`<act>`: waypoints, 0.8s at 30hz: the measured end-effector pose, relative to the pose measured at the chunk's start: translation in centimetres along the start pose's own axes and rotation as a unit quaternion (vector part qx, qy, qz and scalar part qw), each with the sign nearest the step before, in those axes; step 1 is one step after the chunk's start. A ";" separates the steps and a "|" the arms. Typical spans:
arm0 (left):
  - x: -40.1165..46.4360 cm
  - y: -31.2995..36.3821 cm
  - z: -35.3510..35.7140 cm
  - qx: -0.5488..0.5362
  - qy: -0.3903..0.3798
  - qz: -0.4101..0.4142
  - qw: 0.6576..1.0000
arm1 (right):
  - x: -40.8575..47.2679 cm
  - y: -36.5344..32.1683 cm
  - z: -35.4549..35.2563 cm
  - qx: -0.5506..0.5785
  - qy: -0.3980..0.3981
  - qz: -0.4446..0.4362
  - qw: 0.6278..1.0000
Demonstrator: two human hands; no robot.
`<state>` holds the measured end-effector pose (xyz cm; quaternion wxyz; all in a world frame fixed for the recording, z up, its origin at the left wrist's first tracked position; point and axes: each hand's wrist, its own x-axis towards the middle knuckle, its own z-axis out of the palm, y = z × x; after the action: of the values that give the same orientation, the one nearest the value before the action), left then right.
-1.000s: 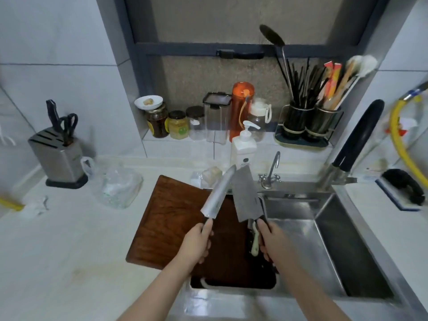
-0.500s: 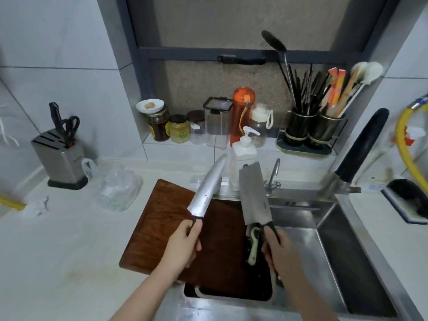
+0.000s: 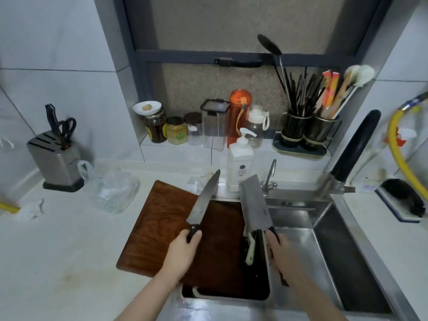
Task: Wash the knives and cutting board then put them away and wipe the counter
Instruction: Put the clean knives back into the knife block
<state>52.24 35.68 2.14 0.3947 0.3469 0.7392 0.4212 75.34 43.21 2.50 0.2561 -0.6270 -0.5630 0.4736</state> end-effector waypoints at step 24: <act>0.1 0.4 0.0 0.072 0.078 0.021 0.994 | 0.5 -0.5 2.5 -0.032 -0.008 -0.068 0.997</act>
<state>52.31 35.89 2.45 0.3007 0.3555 0.7890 0.4008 72.84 43.24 1.76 0.2635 -0.5911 -0.6213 0.4417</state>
